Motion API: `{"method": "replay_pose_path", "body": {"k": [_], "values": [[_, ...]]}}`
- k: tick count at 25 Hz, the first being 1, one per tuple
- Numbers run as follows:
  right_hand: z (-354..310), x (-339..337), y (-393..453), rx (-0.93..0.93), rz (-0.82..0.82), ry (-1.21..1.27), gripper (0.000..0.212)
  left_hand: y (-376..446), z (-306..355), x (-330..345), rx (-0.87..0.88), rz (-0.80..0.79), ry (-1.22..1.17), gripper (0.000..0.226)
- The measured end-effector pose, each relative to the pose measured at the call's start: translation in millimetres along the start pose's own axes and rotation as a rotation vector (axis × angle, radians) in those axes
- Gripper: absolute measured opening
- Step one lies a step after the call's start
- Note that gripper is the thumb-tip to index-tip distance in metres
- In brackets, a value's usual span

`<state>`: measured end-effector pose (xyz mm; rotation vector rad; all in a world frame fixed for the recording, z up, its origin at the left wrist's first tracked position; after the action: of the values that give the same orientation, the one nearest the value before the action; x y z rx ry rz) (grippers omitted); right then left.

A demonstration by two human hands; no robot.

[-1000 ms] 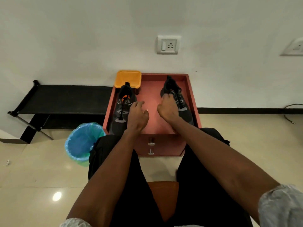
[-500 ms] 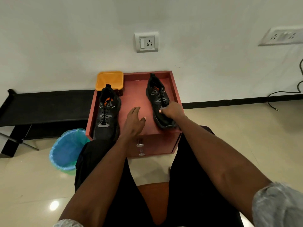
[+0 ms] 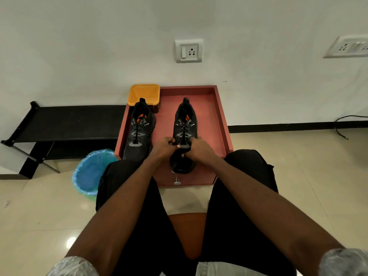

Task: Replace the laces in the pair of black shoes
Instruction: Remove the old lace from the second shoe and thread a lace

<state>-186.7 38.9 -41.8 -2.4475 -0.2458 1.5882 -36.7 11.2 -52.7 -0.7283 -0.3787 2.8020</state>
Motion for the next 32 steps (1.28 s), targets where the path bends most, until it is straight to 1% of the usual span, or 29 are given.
{"method": "replay_pose_path", "body": {"k": [2, 5, 6, 7, 9, 11, 13, 14, 16, 18, 19, 22, 23, 25, 28, 30, 31, 32], "values": [[-2.4, -7.6, -0.5, -0.039, -0.046, 0.008, 0.056, -6.1, 2.1, -3.0, 0.021, 0.000, 0.090, 0.024], [-2.2, -21.7, 4.9, -0.025, -0.149, 0.017, 0.039, -5.7, 8.4, -11.2, 0.007, -0.014, 0.144, 0.020], [-0.3, -28.8, 9.8, -0.003, -0.127, 0.053, 0.032, -3.7, 13.2, -15.2, 0.025, -0.013, 0.149, 0.020], [2.5, -37.9, 16.0, 0.032, -0.064, 0.133, 0.026, 0.5, 16.7, -19.8, 0.050, -0.002, 0.142, 0.022], [7.2, -55.9, 31.1, 0.096, 0.123, 0.269, 0.018, 12.7, 21.1, -30.5, 0.086, 0.045, 0.093, 0.025], [2.0, -69.4, 48.0, 0.065, 0.277, 0.228, 0.015, 25.9, 23.6, -40.6, 0.089, 0.115, 0.029, 0.029], [-9.5, -74.8, 68.6, 0.003, 0.339, 0.096, 0.017, 39.5, 23.3, -48.2, 0.070, 0.175, -0.054, 0.031], [-14.6, -73.4, 81.2, -0.006, 0.315, 0.022, 0.025, 46.9, 22.8, -49.6, 0.062, 0.192, -0.100, 0.025], [-25.1, -65.5, 103.8, -0.001, 0.205, -0.157, 0.040, 57.7, 21.9, -48.3, 0.046, 0.202, -0.169, 0.010], [-34.4, -59.2, 121.2, 0.041, 0.092, -0.273, 0.044, 64.2, 23.3, -45.4, 0.040, 0.204, -0.195, 0.009], [-35.8, -55.3, 129.5, 0.081, 0.029, -0.279, 0.043, 66.9, 24.3, -42.5, 0.044, 0.196, -0.196, 0.007], [-27.0, -35.9, 151.7, 0.224, -0.158, -0.248, 0.044, 70.3, 26.1, -35.3, 0.049, 0.184, -0.193, 0.005], [-24.9, -32.2, 156.1, 0.246, -0.171, -0.235, 0.046, 70.9, 25.7, -34.6, 0.046, 0.189, -0.199, 0.005], [-23.3, -29.4, 159.4, 0.259, -0.109, -0.165, 0.045, 70.7, 24.8, -34.8, 0.042, 0.196, -0.200, 0.010], [-21.0, -32.1, 153.9, 0.275, -0.008, 0.018, 0.043, 67.0, 21.0, -41.7, 0.033, 0.235, -0.194, 0.021], [-16.9, -42.4, 149.2, 0.255, 0.039, 0.083, 0.033, 61.4, 16.0, -50.8, 0.014, 0.284, -0.213, 0.024], [-15.1, -52.4, 143.7, 0.223, 0.071, 0.118, 0.025, 56.7, 14.2, -55.5, 0.000, 0.304, -0.229, 0.022], [-15.2, -65.4, 136.0, 0.188, 0.106, 0.188, 0.021, 51.4, 12.7, -59.5, -0.011, 0.320, -0.245, 0.020]]}}
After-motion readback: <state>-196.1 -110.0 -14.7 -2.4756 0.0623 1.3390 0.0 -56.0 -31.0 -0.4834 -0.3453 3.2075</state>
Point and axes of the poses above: each hand's wrist, its own y-axis towards the middle knuckle, its own x-axis out of the palm, z = x × y, the point moved 6 cm from there along y, towards the middle knuckle, and after that the axes turned 5 degrees about -y, right-handed, at the moved point
